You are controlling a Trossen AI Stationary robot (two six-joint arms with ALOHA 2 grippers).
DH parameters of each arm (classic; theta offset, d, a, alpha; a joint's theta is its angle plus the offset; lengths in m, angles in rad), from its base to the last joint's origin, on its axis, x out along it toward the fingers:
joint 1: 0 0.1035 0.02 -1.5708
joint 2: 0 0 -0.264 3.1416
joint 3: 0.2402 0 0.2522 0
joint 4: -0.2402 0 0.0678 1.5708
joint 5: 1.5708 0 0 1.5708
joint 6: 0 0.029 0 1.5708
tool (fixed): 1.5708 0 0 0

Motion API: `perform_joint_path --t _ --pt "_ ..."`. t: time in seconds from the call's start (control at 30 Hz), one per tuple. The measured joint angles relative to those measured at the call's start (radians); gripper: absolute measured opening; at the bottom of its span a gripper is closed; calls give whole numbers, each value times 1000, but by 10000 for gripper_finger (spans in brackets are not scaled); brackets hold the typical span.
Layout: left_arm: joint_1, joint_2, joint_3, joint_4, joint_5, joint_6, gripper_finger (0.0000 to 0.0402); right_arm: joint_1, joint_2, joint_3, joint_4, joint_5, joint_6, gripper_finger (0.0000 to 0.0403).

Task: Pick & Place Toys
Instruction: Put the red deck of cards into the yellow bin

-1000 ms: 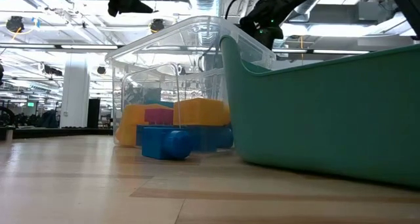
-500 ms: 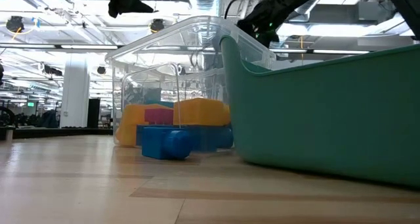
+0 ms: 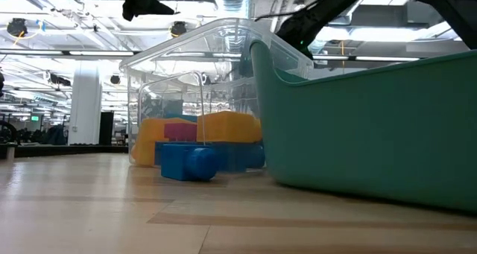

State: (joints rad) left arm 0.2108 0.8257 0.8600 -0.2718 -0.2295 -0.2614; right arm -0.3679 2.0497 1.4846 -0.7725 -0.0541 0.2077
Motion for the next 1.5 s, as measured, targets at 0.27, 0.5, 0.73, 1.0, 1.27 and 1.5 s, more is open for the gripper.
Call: perform_joint_path --t 0.27,0.5,0.73,1.0,1.27,1.5 --pt "0 0 0 1 0 -36 289 2 1 -1 31 -13 -44 380" --pt "0 0 0 4 0 -43 289 15 1 -1 70 6 -95 380" --pt "0 0 0 4 -1 -44 289 0 24 -1 72 4 -126 380" --pt "0 0 0 3 -1 -59 289 -2 76 3 63 7 -134 376" --pt "0 0 0 3 -1 -59 289 -7 74 2 58 29 -112 303" --pt "0 0 0 2 -1 -59 289 -29 46 -6 -17 26 -27 296"
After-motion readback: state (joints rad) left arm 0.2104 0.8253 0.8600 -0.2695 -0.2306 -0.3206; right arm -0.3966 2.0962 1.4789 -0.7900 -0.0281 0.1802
